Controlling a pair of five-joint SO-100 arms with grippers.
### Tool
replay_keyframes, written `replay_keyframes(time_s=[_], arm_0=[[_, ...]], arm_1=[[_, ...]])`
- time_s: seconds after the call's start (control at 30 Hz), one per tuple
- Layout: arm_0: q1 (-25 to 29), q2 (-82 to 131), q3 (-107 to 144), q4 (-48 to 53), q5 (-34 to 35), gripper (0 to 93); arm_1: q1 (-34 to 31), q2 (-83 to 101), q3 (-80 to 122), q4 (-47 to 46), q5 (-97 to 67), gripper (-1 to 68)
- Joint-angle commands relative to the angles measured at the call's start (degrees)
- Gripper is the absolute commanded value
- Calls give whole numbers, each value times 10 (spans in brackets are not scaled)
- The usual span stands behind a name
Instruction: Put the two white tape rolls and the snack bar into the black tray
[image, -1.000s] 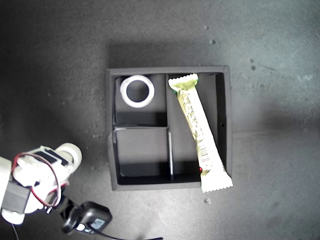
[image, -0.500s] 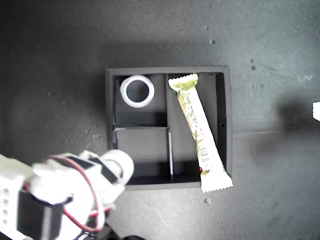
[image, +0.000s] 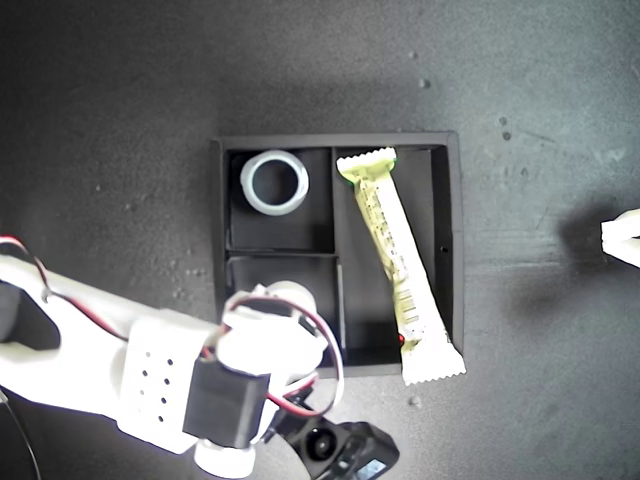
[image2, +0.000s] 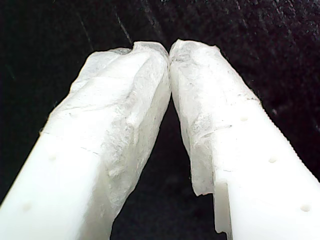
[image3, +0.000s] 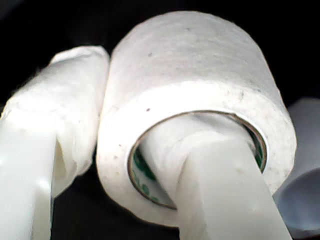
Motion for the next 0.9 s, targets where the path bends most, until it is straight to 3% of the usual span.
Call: replay_keyframes(time_s=[0.0, 0.23, 0.4, 0.57, 0.77, 0.87], arm_0=[[-8, 19, 2, 11, -7, 1], [-1, 23, 2, 11, 6, 139], [7, 49, 14, 11, 18, 184], [1, 207, 157, 11, 1, 175], [-44, 547, 480, 6, -48, 21], [-65, 712, 657, -24, -72, 1]], arm_1=[[-9, 4, 8, -5, 4, -4], [-4, 4, 8, -5, 4, -4], [14, 4, 8, -5, 2, -4], [19, 4, 8, -2, 1, -4], [16, 4, 8, 30, 7, -3], [18, 4, 8, 93, 39, -2]])
